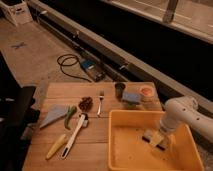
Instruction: Place eraser in table surface
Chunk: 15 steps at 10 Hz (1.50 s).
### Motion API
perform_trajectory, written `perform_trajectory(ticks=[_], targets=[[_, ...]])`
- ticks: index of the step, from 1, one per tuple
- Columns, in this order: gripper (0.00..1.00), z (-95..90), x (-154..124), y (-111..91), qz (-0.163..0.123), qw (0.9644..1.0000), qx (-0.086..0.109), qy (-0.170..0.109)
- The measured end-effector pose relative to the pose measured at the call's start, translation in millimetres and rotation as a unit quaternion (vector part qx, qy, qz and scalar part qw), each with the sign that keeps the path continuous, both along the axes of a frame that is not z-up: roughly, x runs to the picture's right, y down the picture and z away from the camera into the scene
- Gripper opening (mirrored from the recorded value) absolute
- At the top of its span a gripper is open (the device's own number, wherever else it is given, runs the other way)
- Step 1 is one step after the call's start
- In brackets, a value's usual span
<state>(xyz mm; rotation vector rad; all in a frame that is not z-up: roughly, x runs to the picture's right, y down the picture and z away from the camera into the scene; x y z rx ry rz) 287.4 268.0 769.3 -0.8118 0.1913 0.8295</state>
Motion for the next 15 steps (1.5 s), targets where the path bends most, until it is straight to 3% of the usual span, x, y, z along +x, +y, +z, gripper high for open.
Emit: perform_trajectory(ticks=[1,2,9,12,15], targets=[[0.77,3.8,2.1,13.4,0.011,0.9998,-0.017,-0.002],[0.67,4.4,1.3,19.1,0.015,0.9996,-0.024,-0.003],[0.03,-1.5,5.0,21.0,0.020,0.9994,-0.029,0.002],[0.00,-11.3,6.4,14.6,0.012,0.9997,-0.019,0.012],[0.00,-48.9,14.5,-19.7,0.002,0.9992,0.008,0.040]])
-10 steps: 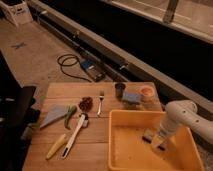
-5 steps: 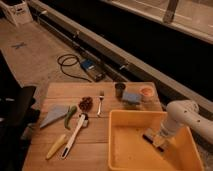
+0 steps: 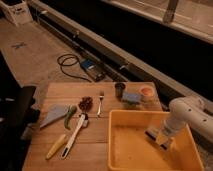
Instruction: Place eraser in table surface
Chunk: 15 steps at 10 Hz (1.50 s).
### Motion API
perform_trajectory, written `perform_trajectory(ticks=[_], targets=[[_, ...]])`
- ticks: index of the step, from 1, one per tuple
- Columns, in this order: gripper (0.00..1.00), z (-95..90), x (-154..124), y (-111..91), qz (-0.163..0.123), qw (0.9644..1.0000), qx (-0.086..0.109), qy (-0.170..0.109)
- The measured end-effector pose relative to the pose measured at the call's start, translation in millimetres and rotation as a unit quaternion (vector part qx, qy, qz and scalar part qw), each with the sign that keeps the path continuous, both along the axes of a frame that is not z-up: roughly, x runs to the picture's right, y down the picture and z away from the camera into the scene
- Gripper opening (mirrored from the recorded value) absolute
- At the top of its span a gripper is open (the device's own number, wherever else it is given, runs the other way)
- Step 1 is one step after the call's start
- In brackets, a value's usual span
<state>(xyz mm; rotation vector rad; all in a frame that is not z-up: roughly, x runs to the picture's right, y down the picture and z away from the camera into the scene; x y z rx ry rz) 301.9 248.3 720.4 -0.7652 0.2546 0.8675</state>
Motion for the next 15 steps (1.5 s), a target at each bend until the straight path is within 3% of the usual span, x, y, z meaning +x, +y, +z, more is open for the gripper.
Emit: perform_trajectory(ticks=[2,5,7,9,13,15], targets=[[0.00,-38.0,13.4,-37.0,-0.015,0.9991,0.022,0.033],[0.00,-68.9,25.9,-95.5,-0.044,0.9944,0.062,0.073],[0.00,-59.9,20.9,-140.3,-0.063,0.9921,0.081,0.073],[0.00,-39.2,-4.4,-163.6,-0.081,0.9917,0.088,0.047],[0.00,-16.0,-84.6,-173.1,-0.104,0.9895,0.099,-0.022],[0.00,-17.5,-76.6,-170.3,-0.106,0.9899,0.093,-0.014]])
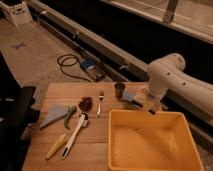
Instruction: Place eraser in table surface
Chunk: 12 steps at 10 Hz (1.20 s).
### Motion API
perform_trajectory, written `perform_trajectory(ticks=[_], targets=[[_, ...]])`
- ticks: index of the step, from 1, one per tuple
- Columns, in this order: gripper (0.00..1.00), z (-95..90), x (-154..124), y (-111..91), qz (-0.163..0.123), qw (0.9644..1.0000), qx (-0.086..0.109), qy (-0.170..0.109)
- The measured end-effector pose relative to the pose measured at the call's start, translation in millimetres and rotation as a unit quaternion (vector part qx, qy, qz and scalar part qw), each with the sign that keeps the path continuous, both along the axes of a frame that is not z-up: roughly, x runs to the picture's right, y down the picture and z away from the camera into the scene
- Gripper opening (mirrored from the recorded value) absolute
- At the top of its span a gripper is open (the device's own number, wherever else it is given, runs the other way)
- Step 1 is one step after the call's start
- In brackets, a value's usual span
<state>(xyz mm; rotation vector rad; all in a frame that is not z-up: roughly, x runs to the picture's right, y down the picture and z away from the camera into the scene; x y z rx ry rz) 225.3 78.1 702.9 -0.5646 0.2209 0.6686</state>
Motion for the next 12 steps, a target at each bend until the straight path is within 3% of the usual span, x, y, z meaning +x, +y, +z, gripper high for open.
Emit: perform_trajectory(ticks=[5,8,10,12], targets=[[0.00,0.8,-2.3,-0.6,0.000,1.0000,0.002,-0.002],[0.00,-1.4,-17.5,-9.1,-0.022,0.9993,0.021,-0.020],[0.00,-1.0,-55.3,-16.4,-0.049,0.9973,0.033,-0.044],[0.00,1.9,-110.3,-25.1,-0.079,0.9933,0.043,-0.073]])
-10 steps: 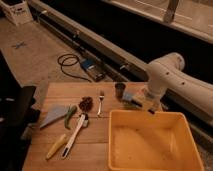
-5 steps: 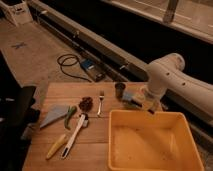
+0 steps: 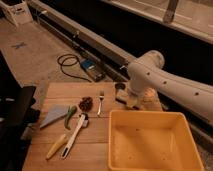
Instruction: Place eraser in table surface
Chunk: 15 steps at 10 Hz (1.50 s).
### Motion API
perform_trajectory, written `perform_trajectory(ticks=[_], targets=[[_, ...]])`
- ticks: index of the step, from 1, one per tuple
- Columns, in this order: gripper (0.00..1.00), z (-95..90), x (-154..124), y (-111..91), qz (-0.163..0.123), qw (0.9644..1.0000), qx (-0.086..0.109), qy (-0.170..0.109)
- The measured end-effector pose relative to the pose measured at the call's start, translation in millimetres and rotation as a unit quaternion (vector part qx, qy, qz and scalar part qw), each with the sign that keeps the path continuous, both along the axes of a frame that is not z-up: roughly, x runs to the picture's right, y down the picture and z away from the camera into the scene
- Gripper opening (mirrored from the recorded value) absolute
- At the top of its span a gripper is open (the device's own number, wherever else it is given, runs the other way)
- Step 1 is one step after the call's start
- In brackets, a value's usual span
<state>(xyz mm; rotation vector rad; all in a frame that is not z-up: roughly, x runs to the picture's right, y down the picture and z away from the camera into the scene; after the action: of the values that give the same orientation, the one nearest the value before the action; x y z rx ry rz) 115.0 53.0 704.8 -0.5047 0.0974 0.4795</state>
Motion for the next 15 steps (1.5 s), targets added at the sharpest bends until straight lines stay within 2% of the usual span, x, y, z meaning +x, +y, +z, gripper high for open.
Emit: perform_trajectory(ticks=[3,5,7,12,13,15], targets=[[0.00,9.3,-68.4,-12.9,-0.044,0.9981,0.006,-0.043],[0.00,19.5,-120.0,-22.7,-0.070,0.9944,-0.005,-0.079],[0.00,23.2,-152.9,-27.8,-0.083,0.9911,-0.015,-0.103],[0.00,23.7,-150.6,-27.4,-0.080,0.9919,-0.020,-0.097],[0.00,26.8,-143.0,-29.1,-0.074,0.9931,-0.022,-0.088],[0.00,42.6,-125.3,-32.2,-0.075,0.9934,-0.027,-0.083]])
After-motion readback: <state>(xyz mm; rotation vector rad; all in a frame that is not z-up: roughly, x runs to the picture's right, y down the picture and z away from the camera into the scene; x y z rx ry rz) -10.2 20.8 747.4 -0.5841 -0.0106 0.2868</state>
